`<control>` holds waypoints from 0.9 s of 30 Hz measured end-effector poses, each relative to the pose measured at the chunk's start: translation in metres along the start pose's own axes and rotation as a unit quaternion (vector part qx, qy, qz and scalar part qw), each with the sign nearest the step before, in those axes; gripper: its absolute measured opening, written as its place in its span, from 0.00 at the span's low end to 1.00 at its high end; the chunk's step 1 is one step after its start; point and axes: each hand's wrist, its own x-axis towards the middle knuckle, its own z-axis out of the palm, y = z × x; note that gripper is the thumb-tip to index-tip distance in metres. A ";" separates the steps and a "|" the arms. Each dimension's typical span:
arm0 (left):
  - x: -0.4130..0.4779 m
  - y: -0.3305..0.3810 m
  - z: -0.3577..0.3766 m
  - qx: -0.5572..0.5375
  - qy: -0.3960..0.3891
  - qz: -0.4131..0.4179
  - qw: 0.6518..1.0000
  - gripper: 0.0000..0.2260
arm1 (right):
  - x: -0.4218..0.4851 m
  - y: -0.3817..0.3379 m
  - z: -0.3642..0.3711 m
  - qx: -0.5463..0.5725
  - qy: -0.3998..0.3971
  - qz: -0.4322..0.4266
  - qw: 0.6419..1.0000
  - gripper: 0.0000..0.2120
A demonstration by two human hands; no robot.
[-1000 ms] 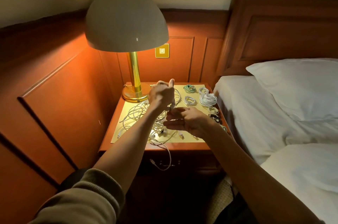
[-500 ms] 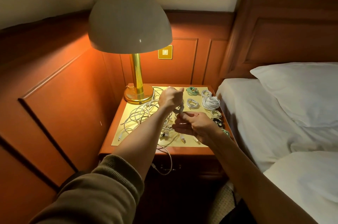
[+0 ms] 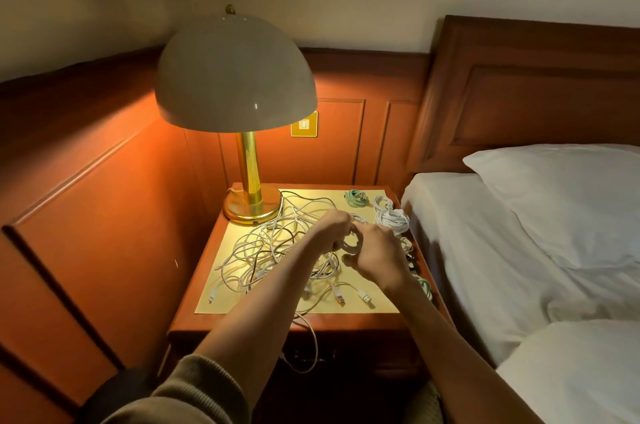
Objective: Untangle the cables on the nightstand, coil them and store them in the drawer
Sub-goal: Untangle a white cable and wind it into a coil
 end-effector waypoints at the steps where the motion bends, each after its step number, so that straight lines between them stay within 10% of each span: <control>1: 0.002 -0.004 0.001 -0.010 -0.006 -0.003 1.000 0.13 | 0.003 0.002 0.002 0.008 -0.005 -0.005 1.000 0.24; 9: 0.010 -0.022 -0.005 -0.059 -0.046 -0.022 0.997 0.22 | 0.031 0.023 0.005 0.027 -0.070 -0.008 0.997 0.20; 27: -0.049 -0.098 -0.019 0.202 -0.073 -0.133 0.968 0.17 | 0.072 0.050 0.059 -0.146 -0.112 0.128 0.975 0.21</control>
